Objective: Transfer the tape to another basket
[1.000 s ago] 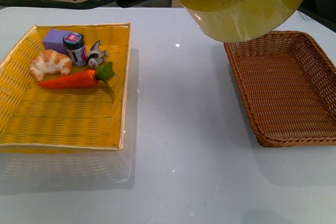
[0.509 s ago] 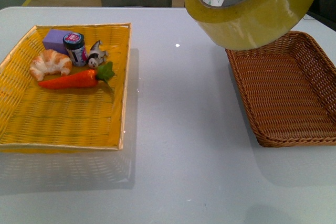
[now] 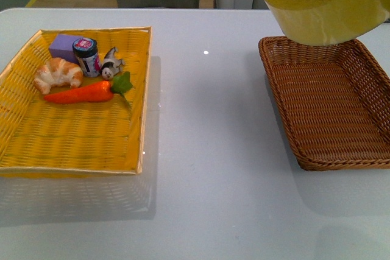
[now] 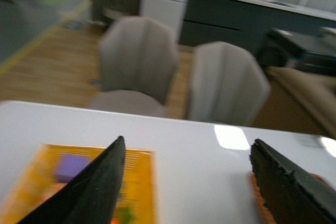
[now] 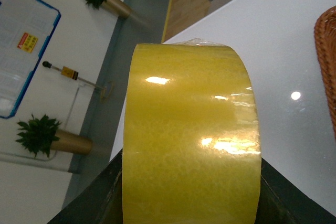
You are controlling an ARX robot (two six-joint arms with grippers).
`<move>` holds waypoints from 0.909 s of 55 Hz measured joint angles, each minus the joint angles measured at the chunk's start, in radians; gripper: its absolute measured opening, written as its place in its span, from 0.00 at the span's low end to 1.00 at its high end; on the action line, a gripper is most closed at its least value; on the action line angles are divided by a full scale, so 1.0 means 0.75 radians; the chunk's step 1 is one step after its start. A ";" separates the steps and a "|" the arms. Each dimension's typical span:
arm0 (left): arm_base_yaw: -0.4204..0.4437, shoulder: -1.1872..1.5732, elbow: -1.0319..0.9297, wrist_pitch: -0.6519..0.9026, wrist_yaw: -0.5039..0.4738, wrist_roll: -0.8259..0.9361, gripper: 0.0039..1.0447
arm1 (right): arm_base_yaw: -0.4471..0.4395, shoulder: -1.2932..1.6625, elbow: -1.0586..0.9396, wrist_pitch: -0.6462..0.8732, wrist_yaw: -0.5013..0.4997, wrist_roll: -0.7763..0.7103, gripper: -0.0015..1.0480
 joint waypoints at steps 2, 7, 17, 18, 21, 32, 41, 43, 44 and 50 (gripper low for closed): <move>0.050 -0.069 -0.079 0.025 0.007 0.073 0.53 | -0.028 0.029 0.000 0.020 0.003 0.006 0.45; 0.122 -0.178 -0.243 0.055 0.091 0.150 0.32 | -0.081 0.141 0.016 0.075 0.008 0.020 0.45; 0.208 -0.305 -0.402 0.071 0.183 0.178 0.03 | -0.163 0.352 0.076 0.163 0.044 0.033 0.45; 0.218 -0.321 -0.416 0.072 0.192 0.176 0.01 | -0.173 0.380 0.088 0.171 0.055 0.035 0.45; 0.251 -0.375 -0.467 0.072 0.220 0.183 0.01 | -0.197 0.481 0.133 0.205 0.092 0.051 0.45; 0.320 -0.507 -0.571 0.050 0.285 0.186 0.01 | -0.205 0.752 0.285 0.259 0.176 0.116 0.45; 0.365 -0.613 -0.632 0.002 0.327 0.188 0.01 | -0.197 0.969 0.446 0.263 0.268 0.172 0.45; 0.374 -0.642 -0.645 -0.014 0.336 0.188 0.01 | -0.194 1.018 0.486 0.262 0.293 0.185 0.45; 0.376 -0.650 -0.648 -0.018 0.338 0.188 0.01 | -0.193 1.030 0.496 0.262 0.298 0.188 0.45; 0.475 -0.724 -0.679 -0.063 0.452 0.189 0.01 | -0.178 1.130 0.585 0.252 0.339 0.210 0.45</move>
